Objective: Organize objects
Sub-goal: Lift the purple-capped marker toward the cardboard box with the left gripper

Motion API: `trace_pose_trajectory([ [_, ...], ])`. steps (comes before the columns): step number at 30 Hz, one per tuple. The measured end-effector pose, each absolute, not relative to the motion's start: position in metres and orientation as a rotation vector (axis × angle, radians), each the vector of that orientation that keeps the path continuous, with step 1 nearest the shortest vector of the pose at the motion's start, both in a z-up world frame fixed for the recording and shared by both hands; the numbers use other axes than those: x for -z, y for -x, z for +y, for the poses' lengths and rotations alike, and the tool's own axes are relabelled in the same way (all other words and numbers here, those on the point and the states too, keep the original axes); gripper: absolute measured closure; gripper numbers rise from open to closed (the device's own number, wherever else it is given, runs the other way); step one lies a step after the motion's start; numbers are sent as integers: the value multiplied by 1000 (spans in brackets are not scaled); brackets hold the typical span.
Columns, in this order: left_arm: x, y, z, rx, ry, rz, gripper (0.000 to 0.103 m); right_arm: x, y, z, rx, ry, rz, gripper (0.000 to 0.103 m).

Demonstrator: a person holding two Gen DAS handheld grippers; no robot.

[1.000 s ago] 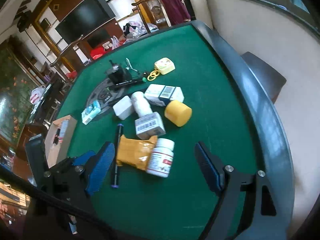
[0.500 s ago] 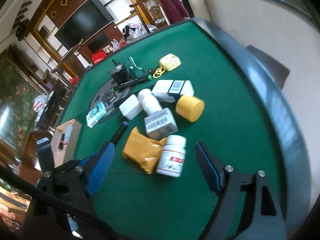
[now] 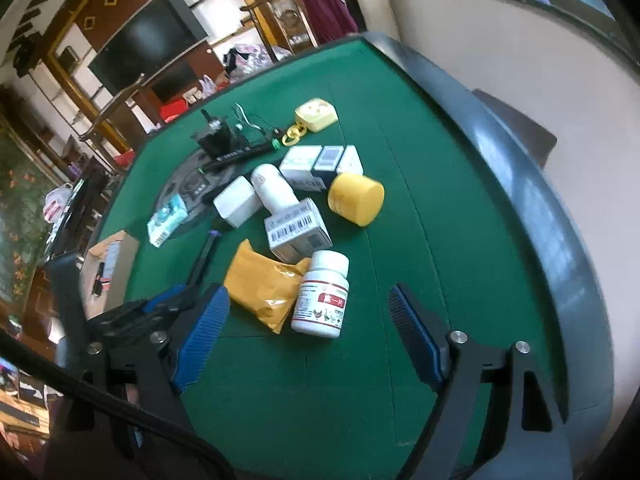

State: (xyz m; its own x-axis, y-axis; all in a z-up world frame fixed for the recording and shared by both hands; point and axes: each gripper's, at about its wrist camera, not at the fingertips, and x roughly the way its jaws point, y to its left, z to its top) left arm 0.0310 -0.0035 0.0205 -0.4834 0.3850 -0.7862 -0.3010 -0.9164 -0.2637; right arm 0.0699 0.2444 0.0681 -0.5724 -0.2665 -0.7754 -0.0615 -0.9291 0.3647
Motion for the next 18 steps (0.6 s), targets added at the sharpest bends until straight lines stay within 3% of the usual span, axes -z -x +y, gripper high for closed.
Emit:
trace_pose_trajectory([
  [10, -74, -69, -105, -2415, 1131, -494, 91, -76, -30, 185, 2530, -1361, -499, 21],
  [18, -88, -92, -171, -2458, 997, -637, 91, -75, 13, 97, 2393, -1379, -369, 21],
])
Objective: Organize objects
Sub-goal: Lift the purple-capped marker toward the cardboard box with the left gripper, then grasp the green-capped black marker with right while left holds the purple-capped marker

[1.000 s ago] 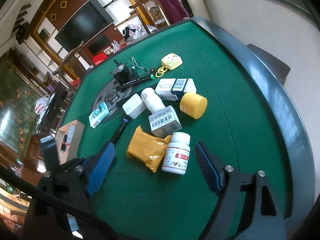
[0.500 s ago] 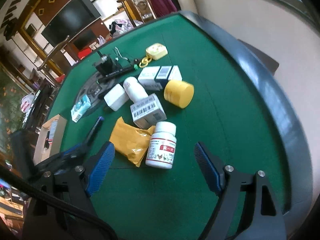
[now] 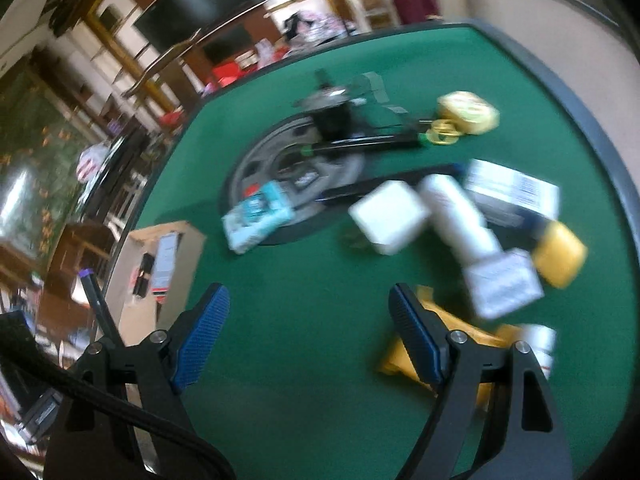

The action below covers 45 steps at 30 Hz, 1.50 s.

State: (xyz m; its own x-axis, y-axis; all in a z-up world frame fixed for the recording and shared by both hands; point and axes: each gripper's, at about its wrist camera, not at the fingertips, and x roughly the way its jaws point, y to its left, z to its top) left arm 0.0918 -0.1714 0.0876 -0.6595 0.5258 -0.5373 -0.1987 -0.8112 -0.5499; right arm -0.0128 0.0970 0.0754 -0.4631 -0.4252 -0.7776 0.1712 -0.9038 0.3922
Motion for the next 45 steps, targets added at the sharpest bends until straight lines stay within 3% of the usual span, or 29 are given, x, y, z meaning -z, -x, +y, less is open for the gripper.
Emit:
trace_pose_trajectory([
  [6, -98, -105, -204, -2452, 858, -668, 91, -77, 39, 77, 2506, -1372, -263, 21],
  [12, -95, -106, -228, -2375, 764, -723, 91, -81, 86, 74, 2526, -1495, -4, 21],
  [17, -91, -103, -238, -2340, 745, -738, 91, -71, 119, 59, 2600, -1524, 482, 21],
  [19, -89, -101, -241, -2334, 754, -729, 91, -63, 136, 55, 2548, -1529, 564, 22],
  [28, -88, -91, -250, -2358, 786, -734, 91, -28, 191, 50, 2382, -1567, 580, 25],
  [30, -87, -91, -248, -2376, 788, -729, 91, -20, 204, 60, 2341, -1627, 480, 36],
  [32, -86, -88, -245, -2388, 794, -735, 91, -19, 210, 75, 2302, -1665, 281, 55],
  [34, -84, -84, -242, -2394, 802, -738, 91, -21, 207, 79, 2309, -1655, 258, 59],
  [36, -82, -81, -240, -2398, 809, -740, 91, -25, 199, 79, 2290, -1651, 244, 71],
  [39, -82, -77, -233, -2395, 822, -738, 91, -27, 188, 78, 2262, -1647, 223, 73],
  [45, -83, -84, -228, -2396, 822, -739, 91, -32, 162, 66, 2364, -1505, 419, 74],
])
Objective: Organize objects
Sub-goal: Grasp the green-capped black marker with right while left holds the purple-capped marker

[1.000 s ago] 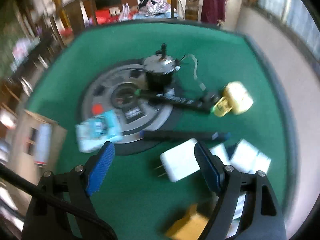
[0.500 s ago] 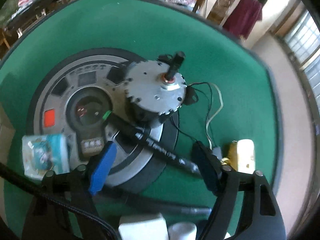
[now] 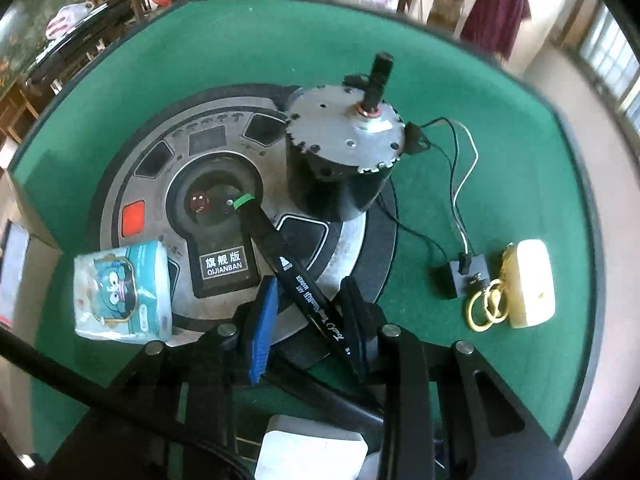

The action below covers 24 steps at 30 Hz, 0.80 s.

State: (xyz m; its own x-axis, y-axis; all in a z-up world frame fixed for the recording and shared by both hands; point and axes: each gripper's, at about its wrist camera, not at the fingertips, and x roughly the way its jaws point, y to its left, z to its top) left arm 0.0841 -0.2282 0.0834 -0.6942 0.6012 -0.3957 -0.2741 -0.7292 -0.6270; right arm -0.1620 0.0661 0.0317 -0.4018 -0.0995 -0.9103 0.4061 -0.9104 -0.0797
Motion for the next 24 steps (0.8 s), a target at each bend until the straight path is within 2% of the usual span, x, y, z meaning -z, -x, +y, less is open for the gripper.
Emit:
trace_pose_trajectory([
  [3, -86, -91, -231, -2414, 817, -745, 91, -34, 161, 72, 2390, -1519, 354, 76],
  [5, -90, -96, -235, -2430, 804, -746, 91, -42, 154, 76, 2413, -1474, 285, 82],
  [13, -97, -116, -250, -2489, 762, -775, 91, -103, 117, 86, 2507, -1245, 16, 91],
  [14, -97, -118, -251, -2497, 760, -771, 91, -108, 107, 86, 2512, -1216, -11, 97],
  [18, -98, -129, -255, -2517, 746, -777, 91, -120, 87, 76, 2529, -1129, -81, 97],
  [22, -99, -135, -254, -2514, 741, -782, 91, -110, 88, 57, 2514, -1146, -40, 96],
  [24, -100, -136, -252, -2510, 734, -779, 91, -99, 96, 51, 2495, -1211, 8, 85],
])
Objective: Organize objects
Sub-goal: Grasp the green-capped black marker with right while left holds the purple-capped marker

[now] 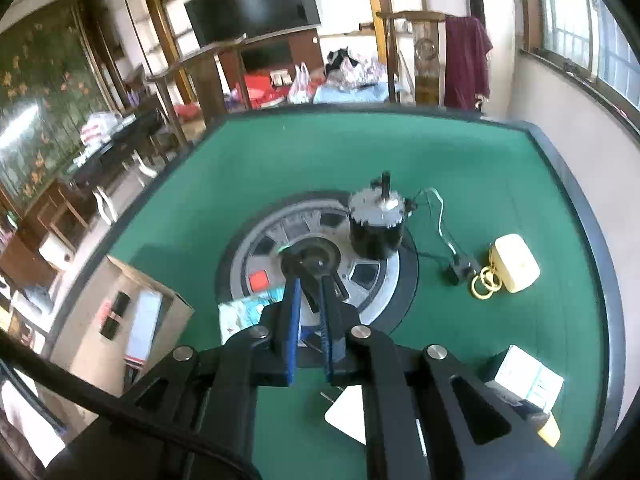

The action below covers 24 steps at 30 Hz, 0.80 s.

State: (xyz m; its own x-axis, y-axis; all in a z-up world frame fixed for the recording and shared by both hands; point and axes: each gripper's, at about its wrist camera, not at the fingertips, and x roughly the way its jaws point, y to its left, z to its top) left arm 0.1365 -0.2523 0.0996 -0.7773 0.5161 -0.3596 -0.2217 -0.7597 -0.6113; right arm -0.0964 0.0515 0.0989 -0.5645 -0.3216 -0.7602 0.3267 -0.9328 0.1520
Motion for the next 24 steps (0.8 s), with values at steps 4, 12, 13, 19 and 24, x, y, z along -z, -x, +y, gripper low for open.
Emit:
trace_pose_trajectory([
  [4, -99, -138, -256, -2500, 727, -774, 91, -74, 109, 44, 2493, -1294, 149, 79],
  [12, -89, -123, -268, -2470, 741, -815, 91, -25, 146, 18, 2382, -1448, 440, 79],
  [13, -88, -121, -270, -2467, 742, -819, 91, -20, 149, 18, 2369, -1463, 447, 79],
  [19, -79, -106, -274, -2459, 766, -829, 91, -15, 167, 20, 2362, -1454, 313, 81],
  [24, -70, -101, -276, -2463, 798, -850, 91, -16, 166, 38, 2389, -1447, 123, 91],
])
